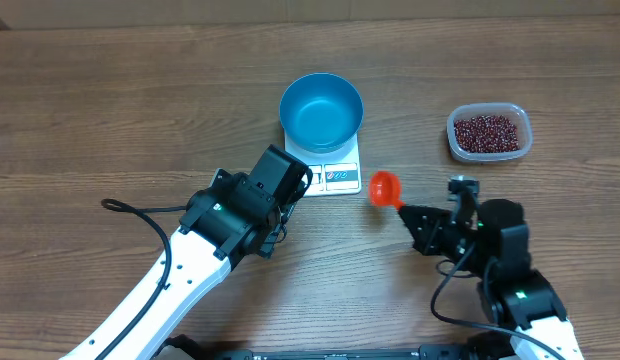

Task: Scoop item into bowl and weigh 150g on scale
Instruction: 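Release the left gripper and carry the scoop right over the bean tub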

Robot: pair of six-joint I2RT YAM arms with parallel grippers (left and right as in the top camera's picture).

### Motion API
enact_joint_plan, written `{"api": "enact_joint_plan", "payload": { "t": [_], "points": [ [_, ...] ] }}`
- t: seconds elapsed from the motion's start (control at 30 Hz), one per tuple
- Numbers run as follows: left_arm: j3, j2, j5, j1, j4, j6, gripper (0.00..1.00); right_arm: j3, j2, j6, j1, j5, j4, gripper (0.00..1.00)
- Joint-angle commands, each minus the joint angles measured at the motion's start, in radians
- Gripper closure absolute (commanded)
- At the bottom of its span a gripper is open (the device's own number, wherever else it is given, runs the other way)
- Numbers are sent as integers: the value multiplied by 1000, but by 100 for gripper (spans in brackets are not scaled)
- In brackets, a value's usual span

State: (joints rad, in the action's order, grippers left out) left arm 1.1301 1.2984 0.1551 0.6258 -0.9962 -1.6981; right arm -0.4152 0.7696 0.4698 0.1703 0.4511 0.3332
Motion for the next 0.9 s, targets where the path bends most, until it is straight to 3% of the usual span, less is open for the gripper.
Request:
{"api": "enact_joint_plan", "payload": {
  "t": [0.0,0.27,0.47,0.87],
  "points": [
    [-6,4,33,-6,-2,16,5,-79,-24,-93,-63,-11,42,96],
    [-6,4,36,-6,2,15,1,-268,-14,-192,-127,-284,245,96],
    [-6,4,36,-6,7,15,0,-340,40,-191,-127,-407,282,96],
    [-6,15,36,-5,10,15,0,-610,341,-211,-127,-591,369,96]
  ]
}}
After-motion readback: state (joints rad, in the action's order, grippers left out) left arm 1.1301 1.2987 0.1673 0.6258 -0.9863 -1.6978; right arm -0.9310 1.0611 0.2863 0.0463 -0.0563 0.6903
